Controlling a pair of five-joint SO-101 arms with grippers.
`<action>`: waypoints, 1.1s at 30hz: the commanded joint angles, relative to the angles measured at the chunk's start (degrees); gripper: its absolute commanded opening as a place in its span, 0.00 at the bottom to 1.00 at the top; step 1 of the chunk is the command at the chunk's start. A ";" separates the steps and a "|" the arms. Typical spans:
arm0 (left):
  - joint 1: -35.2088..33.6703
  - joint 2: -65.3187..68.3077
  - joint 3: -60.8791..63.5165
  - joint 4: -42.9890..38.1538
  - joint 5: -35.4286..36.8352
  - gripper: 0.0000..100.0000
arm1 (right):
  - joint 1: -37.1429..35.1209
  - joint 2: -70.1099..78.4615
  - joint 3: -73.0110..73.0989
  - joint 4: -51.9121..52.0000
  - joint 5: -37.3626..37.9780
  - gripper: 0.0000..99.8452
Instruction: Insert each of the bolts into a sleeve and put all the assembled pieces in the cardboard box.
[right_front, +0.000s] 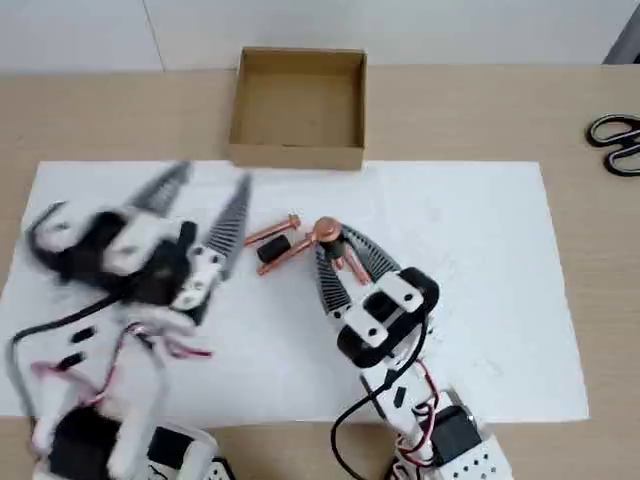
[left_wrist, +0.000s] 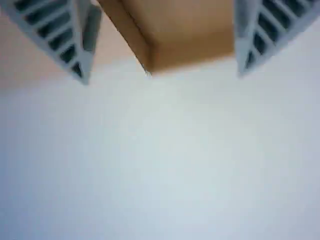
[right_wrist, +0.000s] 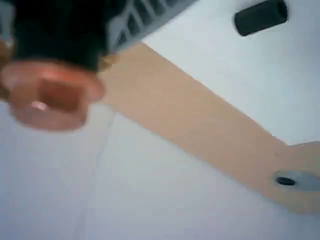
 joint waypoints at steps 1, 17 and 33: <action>-4.57 -2.20 -4.79 6.59 2.64 0.06 | 5.67 -0.57 -3.69 0.04 -0.26 0.00; -5.36 -14.68 13.67 7.38 2.99 0.01 | 14.64 25.36 -31.65 -0.22 -0.18 0.00; -5.45 -24.00 22.81 7.21 6.95 0.01 | 15.43 98.95 -77.01 -13.32 -0.09 0.00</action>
